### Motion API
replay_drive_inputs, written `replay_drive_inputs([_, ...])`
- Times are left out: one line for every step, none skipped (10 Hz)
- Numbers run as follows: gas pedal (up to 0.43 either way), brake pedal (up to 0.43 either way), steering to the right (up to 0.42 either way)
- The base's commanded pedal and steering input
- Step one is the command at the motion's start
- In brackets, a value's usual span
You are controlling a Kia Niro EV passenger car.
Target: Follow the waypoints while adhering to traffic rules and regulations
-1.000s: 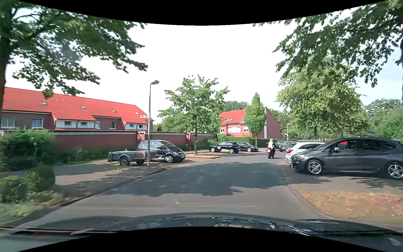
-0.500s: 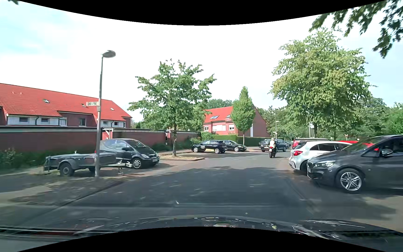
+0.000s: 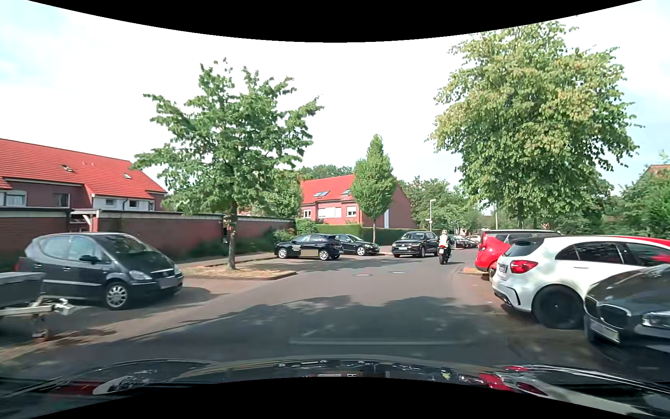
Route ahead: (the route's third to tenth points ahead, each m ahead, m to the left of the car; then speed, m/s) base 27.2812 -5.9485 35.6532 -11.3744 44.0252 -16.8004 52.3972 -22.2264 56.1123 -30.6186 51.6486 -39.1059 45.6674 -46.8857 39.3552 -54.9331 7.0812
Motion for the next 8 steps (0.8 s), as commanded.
replay_drive_inputs([0.118, 0.000, 0.126])
replay_drive_inputs([0.118, 0.000, 0.125])
replay_drive_inputs([0.118, 0.000, 0.125])
replay_drive_inputs([0.110, 0.000, 0.125])
replay_drive_inputs([0.110, 0.000, 0.119])
replay_drive_inputs([0.110, 0.000, 0.112])
replay_drive_inputs([0.110, 0.000, 0.101])
replay_drive_inputs([0.110, 0.000, 0.097])
